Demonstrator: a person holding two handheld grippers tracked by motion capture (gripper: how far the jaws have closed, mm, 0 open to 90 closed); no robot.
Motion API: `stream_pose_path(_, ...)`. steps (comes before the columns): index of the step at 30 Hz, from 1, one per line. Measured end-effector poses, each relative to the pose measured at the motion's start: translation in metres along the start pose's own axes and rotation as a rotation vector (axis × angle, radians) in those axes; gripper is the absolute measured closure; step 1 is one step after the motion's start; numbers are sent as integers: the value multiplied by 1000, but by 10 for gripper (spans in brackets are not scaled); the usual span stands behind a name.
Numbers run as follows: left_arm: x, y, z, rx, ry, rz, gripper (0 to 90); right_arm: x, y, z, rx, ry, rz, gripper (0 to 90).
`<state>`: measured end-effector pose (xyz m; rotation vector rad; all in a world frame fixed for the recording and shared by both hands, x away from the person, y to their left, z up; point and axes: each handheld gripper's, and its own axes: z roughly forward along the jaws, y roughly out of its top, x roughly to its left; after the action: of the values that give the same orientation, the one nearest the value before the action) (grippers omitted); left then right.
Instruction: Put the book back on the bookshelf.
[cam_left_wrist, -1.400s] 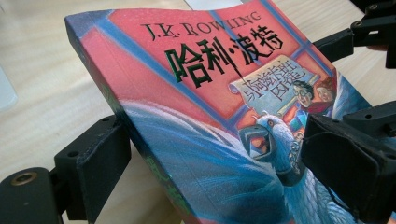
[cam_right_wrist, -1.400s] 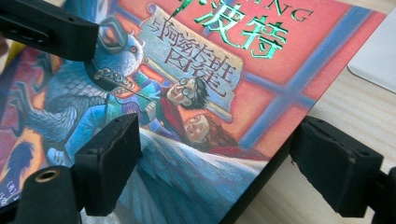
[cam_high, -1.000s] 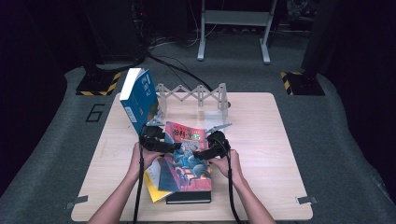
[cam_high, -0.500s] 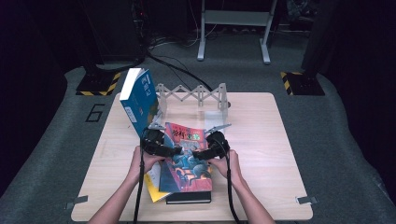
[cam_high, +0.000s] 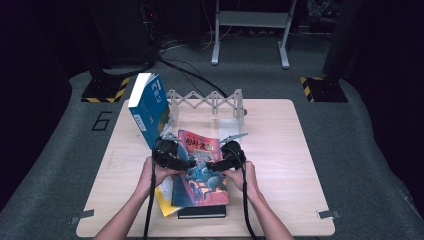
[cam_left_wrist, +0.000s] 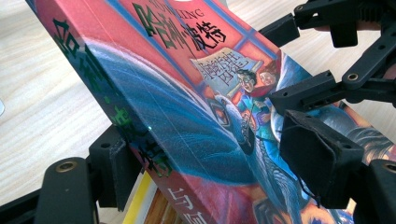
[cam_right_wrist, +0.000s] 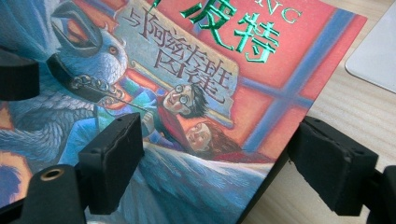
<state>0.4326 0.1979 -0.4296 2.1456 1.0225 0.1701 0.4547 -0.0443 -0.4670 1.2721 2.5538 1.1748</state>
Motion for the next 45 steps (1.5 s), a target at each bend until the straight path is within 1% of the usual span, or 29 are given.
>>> stream_pose_path(1, 0, 0, 1, 10, -8, -7, 256, 0, 0, 0, 1, 0, -5, 177)
stream_pose_path(3, 0, -2, 7, 39, -56, -13, 293, 1, 0, 0, 1, 6, 2, 177)
stream_pose_path(4, -2, -4, 10, 39, -34, -9, 334, 0, 0, 0, -1, 11, -2, 178)
stream_pose_path(5, -4, -5, 11, 43, 5, 8, 332, 0, 0, 1, -1, 5, -6, 178)
stream_pose_path(7, 0, -6, 9, 19, -16, -20, 382, 0, 0, 1, -2, 1, -12, 178)
stream_pose_path(8, 1, -6, 9, 21, -21, -29, 404, 0, 0, 1, -3, 3, -7, 178)
stream_pose_path(11, 0, -5, 8, 24, -18, -31, 417, 1, 0, 0, -1, 1, -5, 179)
stream_pose_path(16, 5, -6, 7, 13, -41, -54, 478, 1, -1, 0, -12, -1, -10, 180)
stream_pose_path(17, 6, -7, 7, 8, -49, -66, 487, 1, -1, 0, -13, -3, -7, 181)
stream_pose_path(18, 7, -8, 7, 4, -53, -64, 500, 1, -1, 0, -14, 0, -8, 181)
stream_pose_path(21, 8, -10, 7, -21, -67, -86, 548, -1, -4, -1, -20, 11, 2, 180)
stream_pose_path(22, 10, -10, 6, -22, -80, -87, 560, -1, -5, -3, -25, 13, 5, 175)
stream_pose_path(24, 10, -12, 6, -28, -83, -93, 571, -4, -11, -8, -39, 1, 3, 145)
stream_pose_path(25, 11, -13, 6, -34, -88, -99, 576, -5, -13, -11, -45, 4, 14, 143)
stream_pose_path(26, 12, -14, 6, -36, -89, -100, 578, -10, -18, -17, -68, 5, 20, 137)
stream_pose_path(27, 12, -14, 6, -43, -91, -108, 579, -14, -22, -22, -83, -5, 32, 128)
stream_pose_path(28, 11, -15, 6, -51, -87, -110, 582, -19, -26, -29, -100, -25, 30, 121)
stream_pose_path(30, 12, -16, 5, -50, -94, -113, 585, -32, -36, -43, -132, -83, 40, 98)
stream_pose_path(31, 12, -16, 4, -51, -95, -116, 586, -39, -40, -47, -134, -110, 48, 85)
stream_pose_path(32, 13, -16, 4, -53, -97, -115, 587, -47, -45, -51, -127, -158, 68, 65)
stream_pose_path(34, 13, -17, 4, -66, -105, -127, 593, -65, -57, -56, -111, -249, 84, 27)
stream_pose_path(35, 13, -17, 3, -68, -104, -125, 597, -72, -62, -56, -94, -281, 86, 7)
stream_pose_path(36, 13, -17, 2, -74, -108, -131, 601, -77, -67, -54, -80, -303, 99, 0)
stream_pose_path(38, 13, -18, 1, -81, -110, -137, 609, -86, -76, -51, -51, -354, 104, 0)
stream_pose_path(40, 12, -18, 1, -85, -121, -156, 613, -95, -84, -50, -45, -363, 123, 0)
stream_pose_path(41, 13, -18, 0, -87, -119, -147, 614, -98, -86, -49, -43, -366, 129, 0)
stream_pose_path(42, 14, -18, 0, -89, -123, -152, 616, -102, -89, -48, -44, -375, 134, 0)
stream_pose_path(43, 13, -19, 0, -96, -125, -165, 621, -105, -90, -47, -44, -385, 132, 0)
stream_pose_path(45, 14, -19, -1, -102, -138, -178, 628, -108, -94, -48, -76, -410, 131, 7)
